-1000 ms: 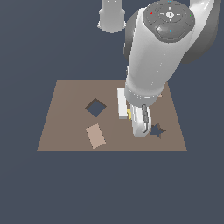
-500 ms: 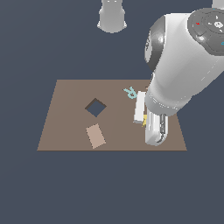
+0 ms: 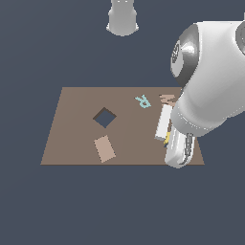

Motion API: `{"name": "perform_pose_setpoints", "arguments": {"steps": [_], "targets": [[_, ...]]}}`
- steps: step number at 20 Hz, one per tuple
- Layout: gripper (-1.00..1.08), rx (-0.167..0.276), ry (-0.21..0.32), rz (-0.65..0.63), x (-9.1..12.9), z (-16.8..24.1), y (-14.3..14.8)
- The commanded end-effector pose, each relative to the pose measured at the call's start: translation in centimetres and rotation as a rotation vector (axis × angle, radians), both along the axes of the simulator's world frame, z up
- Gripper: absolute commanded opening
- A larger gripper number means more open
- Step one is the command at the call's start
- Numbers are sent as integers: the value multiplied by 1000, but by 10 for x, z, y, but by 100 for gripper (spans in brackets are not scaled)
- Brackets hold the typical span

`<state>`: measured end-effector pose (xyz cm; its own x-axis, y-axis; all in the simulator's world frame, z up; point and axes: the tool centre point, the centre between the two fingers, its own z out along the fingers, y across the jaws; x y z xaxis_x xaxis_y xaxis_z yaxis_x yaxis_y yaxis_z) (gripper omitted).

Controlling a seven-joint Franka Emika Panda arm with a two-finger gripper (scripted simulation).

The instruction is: Insert a designated object into the corresponding slot on a board.

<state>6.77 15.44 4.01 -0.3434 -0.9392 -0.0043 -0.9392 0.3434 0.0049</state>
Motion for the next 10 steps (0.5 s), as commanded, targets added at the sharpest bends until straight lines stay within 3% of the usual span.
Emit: {"name": "perform_pose_setpoints", "arguments": {"steps": [1,10], "targets": [[-100,0,0,-23,4,0,3],[-100,0,0,-41,8,0,6]]}}
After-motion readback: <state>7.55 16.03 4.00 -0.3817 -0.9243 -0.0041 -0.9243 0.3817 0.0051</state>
